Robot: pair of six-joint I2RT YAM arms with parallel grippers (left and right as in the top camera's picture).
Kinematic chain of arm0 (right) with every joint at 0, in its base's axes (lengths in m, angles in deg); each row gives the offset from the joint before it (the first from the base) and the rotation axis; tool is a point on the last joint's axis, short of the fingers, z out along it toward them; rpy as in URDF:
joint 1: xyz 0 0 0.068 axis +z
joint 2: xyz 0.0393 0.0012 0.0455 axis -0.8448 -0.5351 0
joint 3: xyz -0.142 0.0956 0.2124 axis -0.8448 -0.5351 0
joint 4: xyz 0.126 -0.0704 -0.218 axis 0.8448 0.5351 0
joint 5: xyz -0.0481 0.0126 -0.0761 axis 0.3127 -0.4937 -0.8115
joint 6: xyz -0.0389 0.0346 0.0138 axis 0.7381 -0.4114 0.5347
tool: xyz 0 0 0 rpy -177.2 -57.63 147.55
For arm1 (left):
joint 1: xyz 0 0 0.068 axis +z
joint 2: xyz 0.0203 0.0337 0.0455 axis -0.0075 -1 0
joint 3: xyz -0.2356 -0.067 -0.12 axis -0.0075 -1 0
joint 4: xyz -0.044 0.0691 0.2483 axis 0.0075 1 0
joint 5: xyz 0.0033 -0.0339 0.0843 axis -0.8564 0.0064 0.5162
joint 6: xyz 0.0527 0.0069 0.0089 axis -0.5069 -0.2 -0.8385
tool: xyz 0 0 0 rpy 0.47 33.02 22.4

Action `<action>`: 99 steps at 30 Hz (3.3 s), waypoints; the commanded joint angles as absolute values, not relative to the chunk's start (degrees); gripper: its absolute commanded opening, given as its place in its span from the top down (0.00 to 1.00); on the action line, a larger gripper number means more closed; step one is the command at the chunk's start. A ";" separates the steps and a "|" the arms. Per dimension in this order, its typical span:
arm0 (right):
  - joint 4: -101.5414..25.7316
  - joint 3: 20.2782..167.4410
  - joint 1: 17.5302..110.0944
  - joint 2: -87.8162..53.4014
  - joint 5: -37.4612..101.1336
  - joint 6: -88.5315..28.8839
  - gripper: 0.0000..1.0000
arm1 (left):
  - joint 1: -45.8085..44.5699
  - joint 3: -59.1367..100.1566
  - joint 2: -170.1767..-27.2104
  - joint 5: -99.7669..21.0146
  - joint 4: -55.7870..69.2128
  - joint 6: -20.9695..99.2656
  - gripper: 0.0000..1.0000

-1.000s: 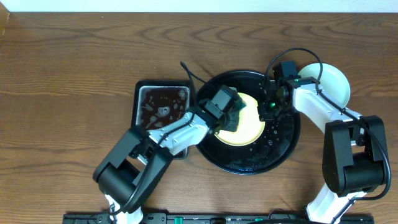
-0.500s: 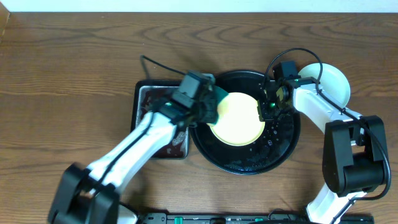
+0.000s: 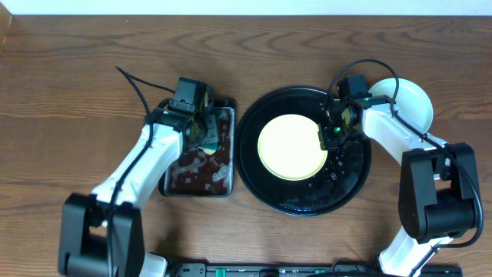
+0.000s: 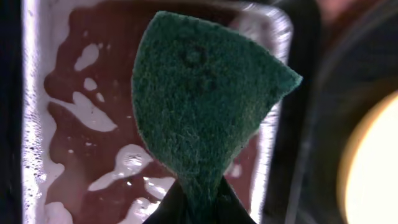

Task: Clean dirty plates on tray and stack at the side
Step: 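Return the sponge to the soapy tray with left gripper, then lift the yellow plate off the black tray with right gripper, then tilt the yellow plate above the black tray with right gripper, then lower the yellow plate onto the plate stack at right, open gripper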

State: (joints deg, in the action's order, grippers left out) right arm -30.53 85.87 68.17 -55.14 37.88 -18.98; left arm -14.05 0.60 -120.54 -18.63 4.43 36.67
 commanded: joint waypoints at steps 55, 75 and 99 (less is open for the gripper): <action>-32.36 84.80 85.59 -33.52 -22.31 -19.09 0.99 | -13.98 -2.16 -112.89 -14.04 12.30 34.66 0.26; -36.69 84.80 101.61 -33.52 -53.37 -19.11 0.99 | -14.01 -3.99 -112.89 -14.07 10.61 34.68 0.26; -38.66 84.78 96.89 -33.55 -41.70 -25.23 0.99 | -14.01 -4.04 -112.89 -14.07 10.66 34.68 0.25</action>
State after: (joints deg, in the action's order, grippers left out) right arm -38.79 84.32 99.78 -34.24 -47.19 -20.27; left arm -14.03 -3.12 -112.23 -14.74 10.61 34.77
